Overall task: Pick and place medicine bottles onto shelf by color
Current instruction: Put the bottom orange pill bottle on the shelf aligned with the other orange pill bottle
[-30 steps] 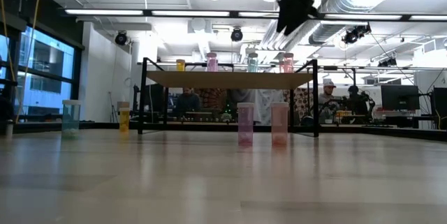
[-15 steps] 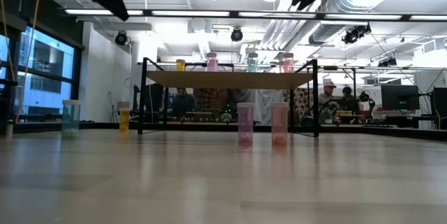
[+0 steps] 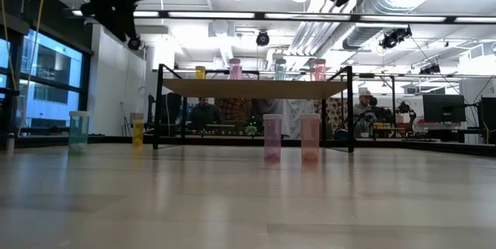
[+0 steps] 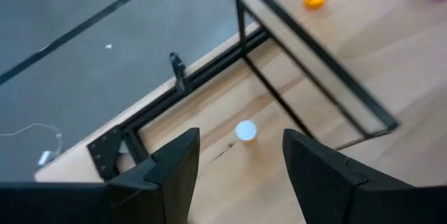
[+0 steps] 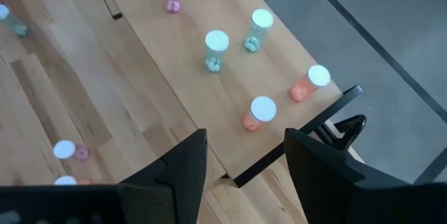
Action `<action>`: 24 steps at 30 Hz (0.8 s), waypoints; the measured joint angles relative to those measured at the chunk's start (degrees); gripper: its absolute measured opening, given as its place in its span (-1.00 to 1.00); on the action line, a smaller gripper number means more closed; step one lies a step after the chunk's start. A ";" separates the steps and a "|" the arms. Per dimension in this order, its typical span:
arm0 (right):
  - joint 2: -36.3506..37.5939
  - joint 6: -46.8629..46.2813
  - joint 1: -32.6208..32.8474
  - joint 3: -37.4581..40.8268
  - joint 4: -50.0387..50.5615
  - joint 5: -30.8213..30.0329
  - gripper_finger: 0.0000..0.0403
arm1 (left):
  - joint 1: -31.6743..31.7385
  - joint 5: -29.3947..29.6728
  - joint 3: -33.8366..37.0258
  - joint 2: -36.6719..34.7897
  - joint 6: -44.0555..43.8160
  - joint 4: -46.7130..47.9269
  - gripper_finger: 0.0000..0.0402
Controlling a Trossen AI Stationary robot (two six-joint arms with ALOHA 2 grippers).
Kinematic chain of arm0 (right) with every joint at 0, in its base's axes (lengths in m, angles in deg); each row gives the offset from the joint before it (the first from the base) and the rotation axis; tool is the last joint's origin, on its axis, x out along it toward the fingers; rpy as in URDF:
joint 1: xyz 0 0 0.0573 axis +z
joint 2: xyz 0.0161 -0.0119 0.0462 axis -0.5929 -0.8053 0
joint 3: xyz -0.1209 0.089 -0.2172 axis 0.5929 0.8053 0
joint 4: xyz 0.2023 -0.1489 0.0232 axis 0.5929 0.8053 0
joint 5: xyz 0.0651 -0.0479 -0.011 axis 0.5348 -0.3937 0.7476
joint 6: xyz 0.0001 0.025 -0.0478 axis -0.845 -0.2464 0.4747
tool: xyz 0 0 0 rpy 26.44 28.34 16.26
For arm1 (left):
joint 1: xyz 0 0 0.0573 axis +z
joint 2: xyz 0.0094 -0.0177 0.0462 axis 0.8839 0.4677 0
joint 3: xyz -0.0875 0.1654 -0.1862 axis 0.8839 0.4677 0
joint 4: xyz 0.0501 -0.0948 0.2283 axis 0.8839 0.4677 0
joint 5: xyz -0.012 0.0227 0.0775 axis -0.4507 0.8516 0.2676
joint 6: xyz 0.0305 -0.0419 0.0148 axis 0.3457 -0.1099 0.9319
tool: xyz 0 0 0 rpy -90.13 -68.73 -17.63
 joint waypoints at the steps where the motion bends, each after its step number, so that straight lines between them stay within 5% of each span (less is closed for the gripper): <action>1: 0.01 0.00 0.20 0.00 0.01 -0.10 -0.09 | 0.31 0.00 0.00 0.82 1.00 0.00 -0.03; 13: 0.02 -0.66 2.40 0.00 0.01 -0.27 -0.09 | 2.70 -0.42 0.00 7.52 1.62 0.03 -0.03; 24: 0.02 -1.51 2.41 0.02 0.01 -0.27 -0.09 | 2.63 -7.92 0.00 8.00 20.61 -0.26 -0.03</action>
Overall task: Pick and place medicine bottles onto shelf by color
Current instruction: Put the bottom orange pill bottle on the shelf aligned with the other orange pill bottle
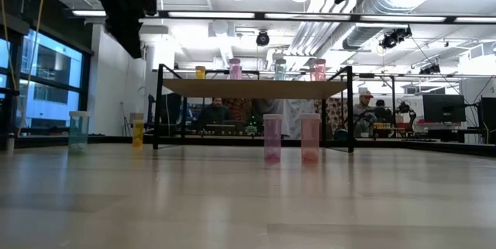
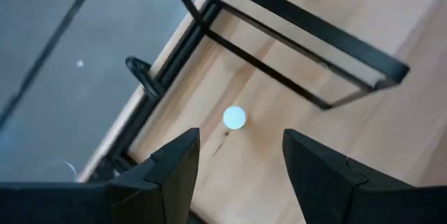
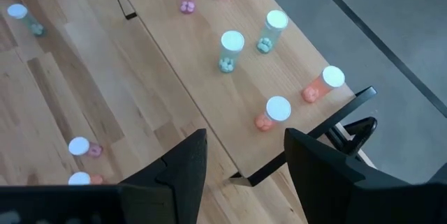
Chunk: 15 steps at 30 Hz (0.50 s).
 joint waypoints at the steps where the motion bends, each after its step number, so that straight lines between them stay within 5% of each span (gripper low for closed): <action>1: 0.00 0.00 0.00 0.00 0.00 0.00 -0.09 | 0.00 0.00 0.00 0.00 2.14 0.00 -0.03; 15: -0.02 -1.09 0.00 0.00 -0.02 0.00 -0.09 | -0.02 -4.43 0.00 0.39 26.57 0.46 -0.03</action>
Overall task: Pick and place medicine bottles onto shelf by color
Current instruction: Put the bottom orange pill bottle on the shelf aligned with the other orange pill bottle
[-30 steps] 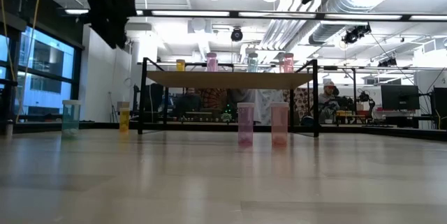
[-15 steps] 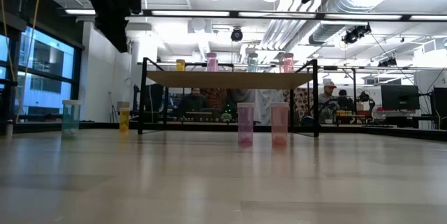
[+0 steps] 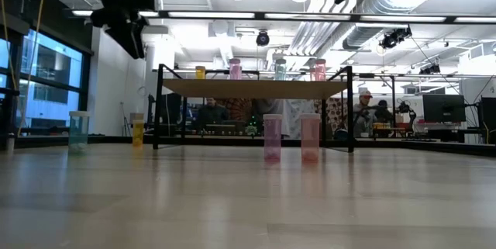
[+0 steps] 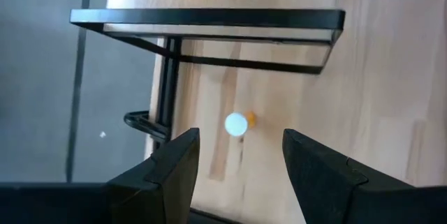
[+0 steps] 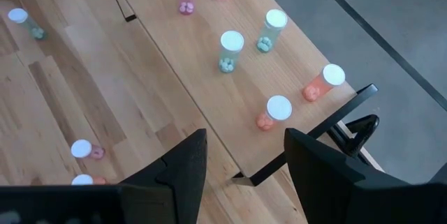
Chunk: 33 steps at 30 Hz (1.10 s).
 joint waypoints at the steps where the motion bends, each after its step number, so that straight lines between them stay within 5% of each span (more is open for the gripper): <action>1: 0.00 0.00 0.00 0.00 0.00 0.00 -0.09 | 0.00 0.14 0.00 0.15 0.57 0.02 -0.03; 10: 0.00 0.24 0.00 0.02 0.00 0.00 -0.09 | -0.72 -1.59 0.00 3.49 -2.22 0.76 -0.03; 19: 0.00 0.09 0.00 0.04 0.00 0.00 -0.09 | -1.46 5.05 0.00 6.84 -5.19 0.91 -0.03; 33: 0.00 0.49 0.00 0.04 0.83 -0.22 -0.09 | -1.99 4.70 0.00 11.69 -6.47 2.36 -0.03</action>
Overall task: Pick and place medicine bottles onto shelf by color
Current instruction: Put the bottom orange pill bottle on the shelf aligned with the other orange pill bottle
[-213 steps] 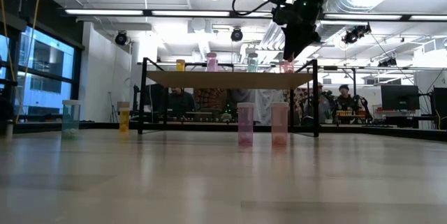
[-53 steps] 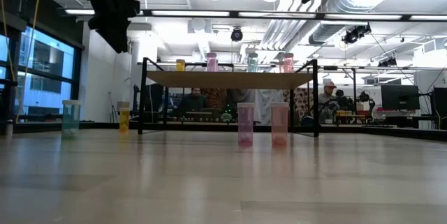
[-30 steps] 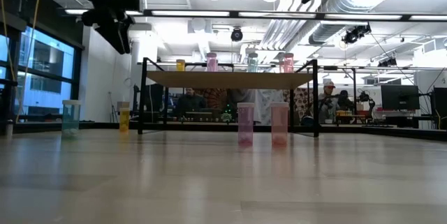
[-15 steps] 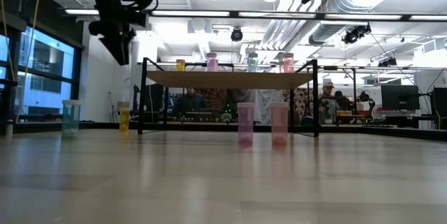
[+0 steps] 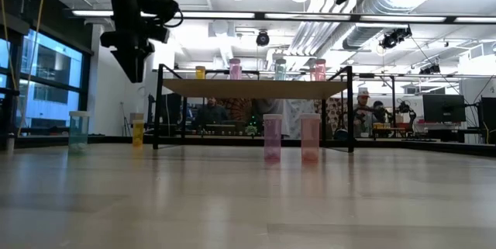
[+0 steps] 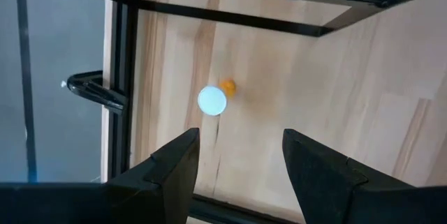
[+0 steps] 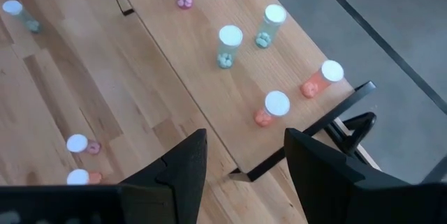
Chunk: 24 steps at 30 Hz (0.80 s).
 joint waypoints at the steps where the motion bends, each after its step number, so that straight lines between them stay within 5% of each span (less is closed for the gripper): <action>1: 0.00 -0.12 0.00 0.00 0.36 -0.33 -0.09 | 0.00 -0.03 0.00 0.07 -0.06 -0.02 -0.03; 13: -0.02 -0.42 0.00 0.00 1.78 -2.80 -0.09 | 0.00 1.48 0.00 4.22 -1.41 -0.13 -0.03; 24: -0.02 -0.53 0.00 0.00 1.99 -2.78 -0.09 | 0.20 -4.43 0.00 4.29 -2.50 0.35 -0.03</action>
